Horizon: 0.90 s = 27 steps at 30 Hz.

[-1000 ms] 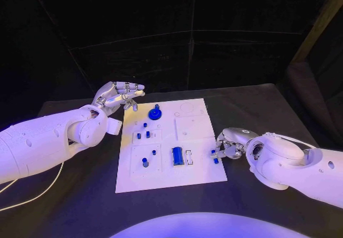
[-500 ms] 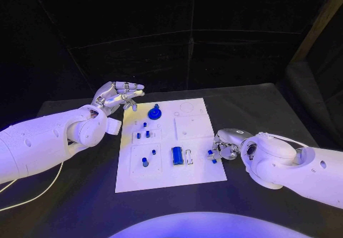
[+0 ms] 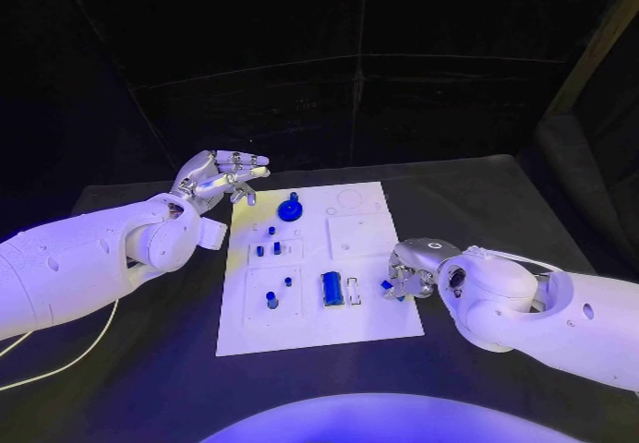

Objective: Assemble the parts on the task board

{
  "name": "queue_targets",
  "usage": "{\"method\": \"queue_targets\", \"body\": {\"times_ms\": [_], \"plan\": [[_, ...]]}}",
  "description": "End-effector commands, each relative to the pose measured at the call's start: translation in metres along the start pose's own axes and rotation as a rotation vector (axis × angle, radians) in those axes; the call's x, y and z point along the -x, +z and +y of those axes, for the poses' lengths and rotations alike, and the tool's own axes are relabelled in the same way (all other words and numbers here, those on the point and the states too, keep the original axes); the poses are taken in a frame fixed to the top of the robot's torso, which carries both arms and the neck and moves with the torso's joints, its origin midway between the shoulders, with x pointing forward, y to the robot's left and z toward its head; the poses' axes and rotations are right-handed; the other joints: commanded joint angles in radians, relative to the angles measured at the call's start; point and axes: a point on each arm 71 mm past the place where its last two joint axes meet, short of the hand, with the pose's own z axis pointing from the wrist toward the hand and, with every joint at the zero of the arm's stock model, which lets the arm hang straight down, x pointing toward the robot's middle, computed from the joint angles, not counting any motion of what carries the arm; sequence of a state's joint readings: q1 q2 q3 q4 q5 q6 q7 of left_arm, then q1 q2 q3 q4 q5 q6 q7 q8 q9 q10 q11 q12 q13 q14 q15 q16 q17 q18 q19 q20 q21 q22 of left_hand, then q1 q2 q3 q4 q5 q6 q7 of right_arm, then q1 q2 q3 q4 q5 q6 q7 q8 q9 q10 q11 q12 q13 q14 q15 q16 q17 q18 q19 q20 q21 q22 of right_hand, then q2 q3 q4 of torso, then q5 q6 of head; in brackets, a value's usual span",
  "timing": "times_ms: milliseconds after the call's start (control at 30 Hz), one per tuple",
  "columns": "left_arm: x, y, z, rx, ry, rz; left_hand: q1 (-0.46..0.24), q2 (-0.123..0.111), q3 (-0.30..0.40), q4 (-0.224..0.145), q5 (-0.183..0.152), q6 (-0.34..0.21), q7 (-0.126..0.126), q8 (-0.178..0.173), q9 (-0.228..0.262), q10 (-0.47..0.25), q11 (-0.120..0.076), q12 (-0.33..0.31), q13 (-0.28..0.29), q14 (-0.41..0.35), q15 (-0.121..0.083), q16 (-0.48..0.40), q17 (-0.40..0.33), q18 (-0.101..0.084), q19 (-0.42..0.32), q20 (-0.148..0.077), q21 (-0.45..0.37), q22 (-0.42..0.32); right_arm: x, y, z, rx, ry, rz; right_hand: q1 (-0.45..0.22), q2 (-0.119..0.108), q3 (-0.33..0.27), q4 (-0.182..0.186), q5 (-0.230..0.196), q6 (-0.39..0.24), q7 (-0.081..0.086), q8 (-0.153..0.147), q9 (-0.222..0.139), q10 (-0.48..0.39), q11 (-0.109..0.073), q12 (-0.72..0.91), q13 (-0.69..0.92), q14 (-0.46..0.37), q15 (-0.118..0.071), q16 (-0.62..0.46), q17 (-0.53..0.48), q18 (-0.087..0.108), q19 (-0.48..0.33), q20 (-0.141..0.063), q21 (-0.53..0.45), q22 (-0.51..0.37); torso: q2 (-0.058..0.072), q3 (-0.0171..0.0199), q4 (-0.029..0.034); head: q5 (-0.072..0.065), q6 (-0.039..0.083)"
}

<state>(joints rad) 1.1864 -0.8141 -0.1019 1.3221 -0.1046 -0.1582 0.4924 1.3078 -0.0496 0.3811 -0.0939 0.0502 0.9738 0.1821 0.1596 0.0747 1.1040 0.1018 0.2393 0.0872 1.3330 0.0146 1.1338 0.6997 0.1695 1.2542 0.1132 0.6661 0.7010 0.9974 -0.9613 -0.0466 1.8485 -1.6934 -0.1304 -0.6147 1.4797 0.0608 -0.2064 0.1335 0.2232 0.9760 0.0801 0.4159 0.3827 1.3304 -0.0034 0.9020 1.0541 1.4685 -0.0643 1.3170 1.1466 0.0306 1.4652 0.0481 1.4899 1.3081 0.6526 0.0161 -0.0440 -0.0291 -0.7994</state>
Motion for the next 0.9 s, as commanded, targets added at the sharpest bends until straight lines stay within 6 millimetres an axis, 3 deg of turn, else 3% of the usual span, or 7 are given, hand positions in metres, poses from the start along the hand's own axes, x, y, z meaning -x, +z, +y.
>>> {"method": "queue_targets", "body": {"times_ms": [33,267,433,567,667,767,900], "plan": [[-0.001,0.0,-0.001,-0.006,-0.007,0.006,-0.001,0.007,-0.006,0.0,0.0,-0.007,0.002,0.007,-0.001,-0.007,0.003,0.004,0.001,-0.009,0.001,0.003,-0.002,0.013,-0.004,0.0,-0.003,-0.002,-0.015,0.0,-0.005,-0.043,-0.089,0.067,0.042,0.024,0.029,-0.025,0.006,0.004,-0.006,-0.002,-0.111,-0.004,-0.003,-0.008,-0.002,0.029,-0.007,-0.005,0.0,0.001,0.02,-0.005,-0.004,0.161,-0.001,0.0006,-0.0007,0.002,0.001],[0.0,0.0,-0.001,-0.005,-0.007,0.005,0.0,0.008,-0.006,-0.001,0.0,-0.007,0.002,0.007,-0.001,-0.007,0.003,0.004,0.001,-0.009,0.001,0.003,-0.002,0.013,-0.004,0.0,-0.003,-0.002,-0.01,-0.006,-0.002,-0.04,0.016,0.009,0.045,0.045,0.087,-0.023,0.055,-0.002,-0.003,-0.022,-0.121,-0.004,-0.002,-0.015,-0.007,0.03,-0.006,-0.003,0.005,0.0,0.023,-0.005,-0.002,0.164,-0.001,0.0007,-0.0011,0.004,0.002],[-0.001,0.0,-0.001,-0.005,-0.007,0.006,0.0,0.008,-0.006,-0.001,0.0,-0.007,0.002,0.007,-0.001,-0.007,0.003,0.004,0.001,-0.009,0.001,0.003,-0.002,0.013,-0.004,0.0,-0.003,-0.002,-0.007,-0.011,-0.001,-0.037,0.172,-0.021,0.028,0.025,0.147,-0.013,0.146,0.002,-0.001,-0.037,-0.127,-0.005,0.0,-0.024,-0.013,0.03,-0.005,-0.005,0.005,0.0,0.023,-0.004,-0.003,0.164,-0.001,-0.0002,-0.0006,0.004,0.003],[-0.001,0.0,-0.001,-0.005,-0.007,0.006,0.0,0.008,-0.006,-0.001,0.0,-0.007,0.002,0.007,-0.001,-0.007,0.003,0.004,0.001,-0.009,0.001,0.003,-0.002,0.013,-0.004,0.0,-0.003,-0.002,-0.004,-0.013,0.002,-0.026,0.27,-0.051,0.007,-0.003,0.202,0.0,0.174,0.007,0.001,-0.044,-0.129,-0.001,-0.002,-0.023,-0.012,0.031,-0.005,-0.003,0.009,0.0,0.024,-0.004,-0.002,0.165,0.001,0.0004,-0.0005,0.005,0.004],[-0.001,0.0,-0.001,-0.005,-0.007,0.006,0.0,0.008,-0.006,-0.001,0.0,-0.007,0.002,0.007,-0.001,-0.007,0.003,0.004,0.001,-0.009,0.001,0.003,-0.002,0.013,-0.004,0.0,-0.003,-0.002,-0.001,-0.016,0.007,-0.011,0.349,-0.087,-0.021,-0.024,0.238,0.02,0.165,0.01,-0.001,-0.049,-0.129,0.006,0.0,-0.017,-0.007,0.032,-0.004,-0.001,0.013,-0.001,0.026,-0.003,0.0,0.168,0.0,0.0007,-0.001,0.007,0.003],[-0.001,0.0,-0.001,-0.005,-0.008,0.007,0.0,0.008,-0.006,-0.001,0.0,-0.007,0.002,0.007,-0.001,-0.007,0.003,0.004,0.001,-0.009,0.001,0.003,-0.002,0.013,-0.004,0.0,-0.003,-0.002,0.002,-0.018,0.012,0.006,0.406,-0.11,-0.061,-0.038,0.246,0.048,0.1,0.012,-0.001,-0.051,-0.13,0.016,0.001,-0.003,0.002,0.033,-0.003,0.001,0.017,-0.002,0.029,-0.002,0.003,0.172,0.0,0.0007,-0.0006,0.008,0.001],[-0.001,0.0,-0.001,-0.005,-0.008,0.007,0.0,0.008,-0.006,-0.001,0.0,-0.007,0.002,0.007,-0.001,-0.007,0.003,0.004,0.001,-0.009,0.001,0.003,-0.002,0.013,-0.004,0.0,-0.003,-0.002,0.002,-0.017,0.016,0.013,0.441,-0.107,-0.075,-0.047,0.252,0.057,0.09,0.013,0.0,-0.052,-0.129,0.018,0.002,0.0,0.005,0.034,-0.003,0.002,0.019,-0.003,0.03,-0.002,0.004,0.173,0.0,0.0002,-0.0015,0.007,0.001]]}}
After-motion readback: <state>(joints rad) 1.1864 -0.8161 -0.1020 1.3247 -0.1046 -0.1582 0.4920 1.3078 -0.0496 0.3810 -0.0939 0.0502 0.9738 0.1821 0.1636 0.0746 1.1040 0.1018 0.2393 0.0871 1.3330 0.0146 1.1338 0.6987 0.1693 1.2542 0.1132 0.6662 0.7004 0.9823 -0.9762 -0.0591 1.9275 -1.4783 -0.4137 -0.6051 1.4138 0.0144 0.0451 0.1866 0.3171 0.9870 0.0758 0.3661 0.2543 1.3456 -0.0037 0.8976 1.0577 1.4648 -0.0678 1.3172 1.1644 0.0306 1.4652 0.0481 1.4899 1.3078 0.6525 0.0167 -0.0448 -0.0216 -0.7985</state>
